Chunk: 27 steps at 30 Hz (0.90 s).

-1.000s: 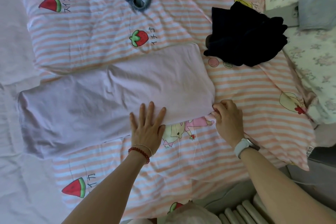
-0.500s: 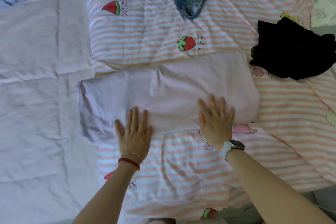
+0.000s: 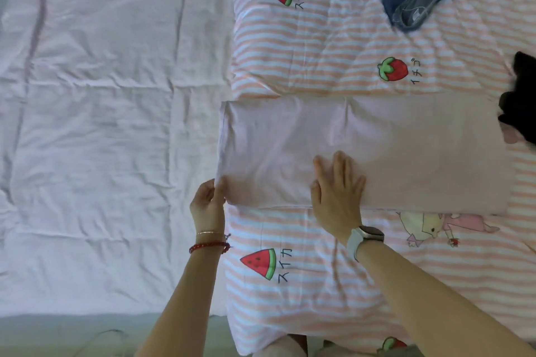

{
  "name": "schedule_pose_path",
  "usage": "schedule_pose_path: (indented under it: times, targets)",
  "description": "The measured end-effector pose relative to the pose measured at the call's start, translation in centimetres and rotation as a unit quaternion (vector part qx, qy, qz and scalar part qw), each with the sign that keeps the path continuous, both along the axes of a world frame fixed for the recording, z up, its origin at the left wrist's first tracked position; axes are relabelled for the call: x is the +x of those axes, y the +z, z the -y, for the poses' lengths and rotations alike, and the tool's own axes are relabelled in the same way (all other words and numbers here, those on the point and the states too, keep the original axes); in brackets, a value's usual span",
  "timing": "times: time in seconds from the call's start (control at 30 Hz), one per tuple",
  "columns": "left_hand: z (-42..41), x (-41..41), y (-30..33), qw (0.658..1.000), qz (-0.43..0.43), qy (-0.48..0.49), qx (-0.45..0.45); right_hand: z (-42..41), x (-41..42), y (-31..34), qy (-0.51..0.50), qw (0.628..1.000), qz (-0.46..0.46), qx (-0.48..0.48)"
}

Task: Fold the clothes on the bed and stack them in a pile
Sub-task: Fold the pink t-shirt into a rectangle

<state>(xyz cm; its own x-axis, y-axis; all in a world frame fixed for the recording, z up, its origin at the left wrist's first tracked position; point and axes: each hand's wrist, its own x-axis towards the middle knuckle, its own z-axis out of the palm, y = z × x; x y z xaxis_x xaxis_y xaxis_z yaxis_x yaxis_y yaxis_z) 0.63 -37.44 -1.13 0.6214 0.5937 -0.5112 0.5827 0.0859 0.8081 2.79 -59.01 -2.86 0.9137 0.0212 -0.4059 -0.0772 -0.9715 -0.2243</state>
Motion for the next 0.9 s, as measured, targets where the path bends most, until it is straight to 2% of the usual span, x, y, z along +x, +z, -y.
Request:
schedule_pose_path:
  times: [0.07, 0.13, 0.2, 0.27, 0.33, 0.4, 0.47, 0.57, 0.63, 0.77, 0.9]
  targets:
    - [-0.8, -0.4, 0.4, 0.998, 0.04, -0.037, -0.029, -0.5, 0.1, -0.6, -0.005, 0.999, -0.032, -0.012]
    - [-1.5, -0.4, 0.7, 0.99, 0.092, -0.11, -0.009, -0.4, 0.4, -0.9, 0.001, 0.998, -0.06, -0.021]
    - [-2.1, 0.0, 0.6, 0.971, 0.11, -0.203, 0.067, -0.5, 0.8, -1.0, 0.006, 0.997, -0.079, -0.026]
    - [-2.6, 0.2, 0.1, 0.936, 0.107, -0.282, 0.181, -0.6, 0.9, -1.0, 0.007, 0.995, -0.09, -0.031]
    - [-2.9, 0.3, -0.1, 0.93, 0.109, -0.279, 0.211, -0.7, 0.9, -1.1, 0.006, 0.995, -0.093, -0.035]
    - [-2.8, 0.1, -0.6, 0.947, 0.092, -0.241, 0.193, -0.7, 1.0, -1.0, 0.008, 0.995, -0.097, -0.034]
    - [-2.7, -0.1, -1.5, 0.961, 0.021, -0.217, 0.167, -0.6, 1.0, -1.0, 0.011, 0.994, -0.106, -0.037]
    - [-3.5, 0.7, -2.5, 0.971, -0.07, -0.215, 0.078, -0.9, 1.3, -0.7, 0.011, 0.992, -0.116, -0.041]
    - [-3.9, 2.7, -2.3, 0.98, -0.054, -0.187, 0.032, -1.1, 1.5, -0.1, 0.015, 0.995, -0.085, -0.052]
    - [-2.9, 9.6, -1.8, 0.985, -0.018, -0.161, 0.061, -0.8, 3.1, 1.0, -0.005, 0.998, 0.054, -0.027]
    - [-1.0, 15.4, -1.8, 0.982, -0.017, -0.184, 0.035, -0.1, 6.3, 0.6, 0.005, 0.997, 0.078, -0.014]
